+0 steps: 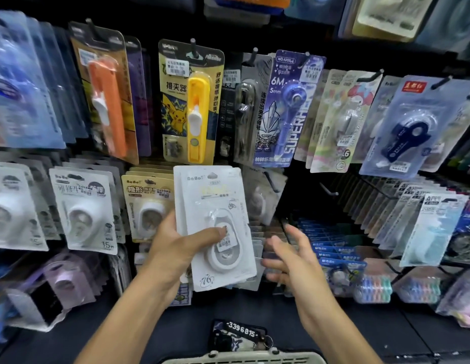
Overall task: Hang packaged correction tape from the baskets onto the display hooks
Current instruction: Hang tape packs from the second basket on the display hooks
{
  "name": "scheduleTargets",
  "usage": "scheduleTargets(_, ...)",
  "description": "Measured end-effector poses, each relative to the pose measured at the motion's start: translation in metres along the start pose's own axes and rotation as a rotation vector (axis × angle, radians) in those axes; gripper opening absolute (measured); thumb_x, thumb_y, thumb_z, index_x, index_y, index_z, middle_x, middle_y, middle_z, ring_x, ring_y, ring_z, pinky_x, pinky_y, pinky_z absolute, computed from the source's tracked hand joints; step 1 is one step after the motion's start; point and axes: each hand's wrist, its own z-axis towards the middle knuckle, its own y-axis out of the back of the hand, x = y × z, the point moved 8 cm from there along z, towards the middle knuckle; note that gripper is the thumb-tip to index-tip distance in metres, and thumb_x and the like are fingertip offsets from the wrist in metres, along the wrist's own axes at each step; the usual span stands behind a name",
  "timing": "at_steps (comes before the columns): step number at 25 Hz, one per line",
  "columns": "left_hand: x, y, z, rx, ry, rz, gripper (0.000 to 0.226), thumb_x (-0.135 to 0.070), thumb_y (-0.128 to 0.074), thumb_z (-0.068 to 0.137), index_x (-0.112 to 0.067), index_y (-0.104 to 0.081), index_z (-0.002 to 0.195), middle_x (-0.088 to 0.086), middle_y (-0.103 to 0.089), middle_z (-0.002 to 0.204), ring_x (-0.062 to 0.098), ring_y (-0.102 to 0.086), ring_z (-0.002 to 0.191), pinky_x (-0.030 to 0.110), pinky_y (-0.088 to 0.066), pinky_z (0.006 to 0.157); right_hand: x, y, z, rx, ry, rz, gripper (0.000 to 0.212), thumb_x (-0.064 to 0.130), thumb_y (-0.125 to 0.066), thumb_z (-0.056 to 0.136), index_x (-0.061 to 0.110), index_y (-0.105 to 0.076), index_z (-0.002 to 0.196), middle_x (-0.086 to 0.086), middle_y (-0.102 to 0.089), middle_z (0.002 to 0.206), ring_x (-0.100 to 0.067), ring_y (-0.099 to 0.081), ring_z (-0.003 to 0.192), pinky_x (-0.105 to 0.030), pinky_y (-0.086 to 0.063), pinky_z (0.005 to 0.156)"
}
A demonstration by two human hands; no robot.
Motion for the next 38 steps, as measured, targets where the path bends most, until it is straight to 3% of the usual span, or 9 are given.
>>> scheduleTargets(4,0.009,-0.015,-0.004,0.082,0.047,0.007,0.064,-0.014,-0.099,0.049,-0.027,-0.074,0.106,0.005,-0.080,0.104,0.025,-0.077,0.094,0.033,-0.064,0.067,0.013,-0.039,-0.021,0.268,0.168,0.003,0.040,0.042,-0.083,0.076,0.026,-0.074,0.111,-0.004,-0.077,0.110,-0.020,-0.074,0.100,-0.021,-0.057,0.075)
scheduleTargets(9,0.008,-0.007,-0.006,0.135,0.106,-0.050,0.060,-0.017,-0.090,0.058,-0.014,-0.072,0.116,0.015,-0.077,0.112,0.035,-0.075,0.100,0.042,-0.064,0.076,0.018,-0.006,-0.020,0.040,0.152,0.139,0.043,0.046,-0.076,0.073,0.019,-0.070,0.106,-0.008,-0.075,0.080,-0.019,-0.056,0.044,-0.026,-0.043,0.037)
scheduleTargets(16,-0.008,0.007,-0.003,0.006,-0.012,-0.002,0.062,-0.013,-0.096,0.055,-0.020,-0.073,0.112,0.008,-0.079,0.109,0.028,-0.076,0.098,0.033,-0.063,0.074,0.011,0.024,-0.024,-0.083,0.135,-0.017,0.012,0.029,-0.067,0.094,0.030,-0.074,0.103,0.004,-0.060,0.053,-0.011,-0.037,0.035,-0.019,-0.030,0.035)
scheduleTargets(22,-0.007,0.000,-0.005,-0.017,-0.059,0.033,0.061,-0.028,-0.090,0.055,-0.025,-0.072,0.113,0.004,-0.079,0.107,0.024,-0.077,0.097,0.028,-0.063,0.074,0.009,0.027,-0.028,-0.169,0.200,0.003,0.022,0.028,-0.064,0.095,0.044,-0.072,0.107,0.008,-0.078,0.097,-0.004,-0.071,0.073,-0.017,-0.046,0.056)
scheduleTargets(25,-0.008,0.001,-0.004,-0.023,-0.058,0.019,0.057,-0.027,-0.090,0.055,-0.027,-0.074,0.109,0.004,-0.079,0.108,0.024,-0.077,0.097,0.029,-0.063,0.074,0.011,0.025,-0.020,-0.185,0.192,-0.064,0.034,0.030,-0.067,0.093,0.054,-0.055,0.115,0.015,-0.074,0.107,-0.012,-0.073,0.077,-0.031,-0.052,0.061)
scheduleTargets(27,-0.008,0.000,-0.004,-0.028,-0.059,0.007,0.057,-0.028,-0.091,0.053,-0.027,-0.075,0.108,0.004,-0.079,0.107,0.024,-0.077,0.095,0.029,-0.062,0.072,0.011,0.017,-0.005,-0.147,0.149,0.032,0.045,0.017,-0.068,0.094,0.043,-0.045,0.123,0.017,-0.067,0.112,-0.019,-0.074,0.077,-0.032,-0.057,0.061)
scheduleTargets(30,-0.004,-0.003,-0.004,-0.047,-0.054,0.018,0.060,-0.027,-0.091,0.049,-0.025,-0.074,0.107,0.004,-0.080,0.103,0.024,-0.078,0.091,0.029,-0.062,0.068,0.009,-0.008,0.001,0.002,0.145,-0.057,0.046,0.035,-0.072,0.089,0.046,-0.047,0.127,0.033,-0.058,0.114,0.004,-0.066,0.101,-0.022,-0.053,0.082)
scheduleTargets(33,0.002,-0.009,-0.003,-0.026,-0.036,0.076,0.063,-0.021,-0.096,0.051,-0.022,-0.071,0.108,0.004,-0.080,0.101,0.025,-0.078,0.091,0.032,-0.063,0.070,0.009,-0.040,-0.017,0.158,0.275,-0.173,0.040,0.055,-0.077,0.072,0.051,-0.064,0.109,0.017,-0.071,0.106,0.003,-0.066,0.091,-0.018,-0.054,0.076)
scheduleTargets(38,0.011,-0.016,-0.007,0.177,0.096,-0.029,0.070,-0.007,-0.091,0.058,-0.016,-0.064,0.122,0.010,-0.077,0.114,0.029,-0.074,0.104,0.037,-0.064,0.077,0.007,-0.030,-0.016,0.030,0.269,-0.051,0.021,0.038,-0.076,0.075,0.037,-0.072,0.096,0.004,-0.074,0.085,-0.012,-0.065,0.062,-0.024,-0.053,0.055)
